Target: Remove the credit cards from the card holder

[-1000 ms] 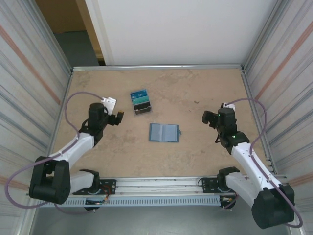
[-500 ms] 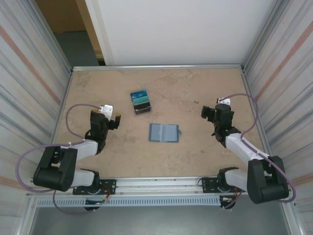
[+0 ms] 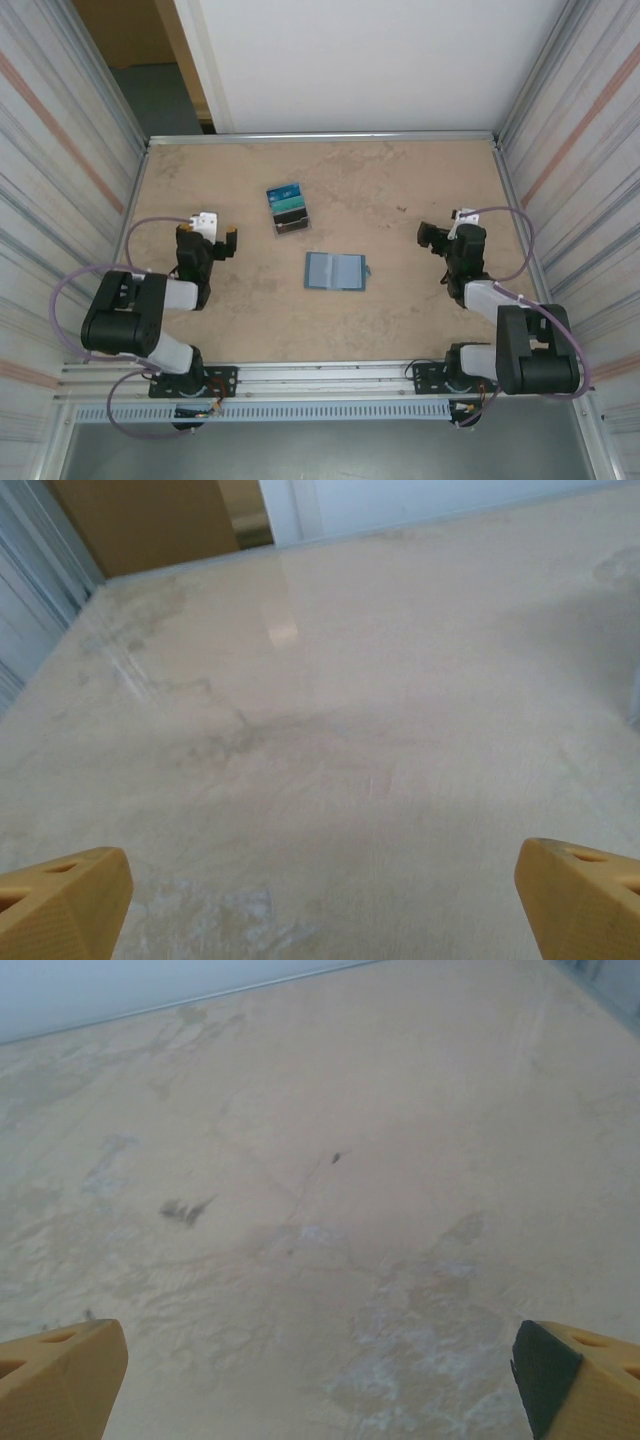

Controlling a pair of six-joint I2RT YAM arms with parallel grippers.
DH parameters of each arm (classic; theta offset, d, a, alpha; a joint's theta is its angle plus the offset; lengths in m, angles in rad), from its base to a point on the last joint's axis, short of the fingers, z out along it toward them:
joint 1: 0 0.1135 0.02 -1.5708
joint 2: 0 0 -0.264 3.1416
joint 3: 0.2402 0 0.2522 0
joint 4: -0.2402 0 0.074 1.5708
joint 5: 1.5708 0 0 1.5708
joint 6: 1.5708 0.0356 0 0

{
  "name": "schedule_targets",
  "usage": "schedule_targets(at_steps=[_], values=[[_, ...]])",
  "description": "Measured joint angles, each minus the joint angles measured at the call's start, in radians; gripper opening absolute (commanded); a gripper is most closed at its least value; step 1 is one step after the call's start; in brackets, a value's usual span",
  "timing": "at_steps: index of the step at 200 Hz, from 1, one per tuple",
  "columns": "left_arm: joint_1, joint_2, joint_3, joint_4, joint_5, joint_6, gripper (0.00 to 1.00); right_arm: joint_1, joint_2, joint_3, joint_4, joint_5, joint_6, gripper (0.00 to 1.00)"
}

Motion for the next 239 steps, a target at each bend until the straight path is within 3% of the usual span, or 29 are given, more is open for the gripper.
schedule_targets(at_steps=[44, 79, 126, 172, 239], values=[[0.072, 0.011, 0.084, -0.094, 0.148, -0.041, 0.99, -0.004, 0.063, 0.016, 0.021, -0.107, -0.026, 0.99], [0.090, 0.011, 0.097, -0.122, 0.199, -0.056, 0.99, -0.011, 0.113, 0.089, 0.000, -0.230, -0.069, 0.99], [0.090, 0.011, 0.097, -0.147, 0.221, -0.067, 0.99, -0.011, 0.104, 0.083, 0.006, -0.259, -0.080, 0.99], [0.090, 0.011, 0.097, -0.147, 0.225, -0.067, 0.99, 0.028, -0.006, 0.025, 0.007, -0.238, -0.103, 0.99], [0.090, 0.011, 0.097, -0.147, 0.225, -0.067, 0.99, -0.072, 0.000, 0.008, 0.045, -0.333, -0.095, 0.99]])
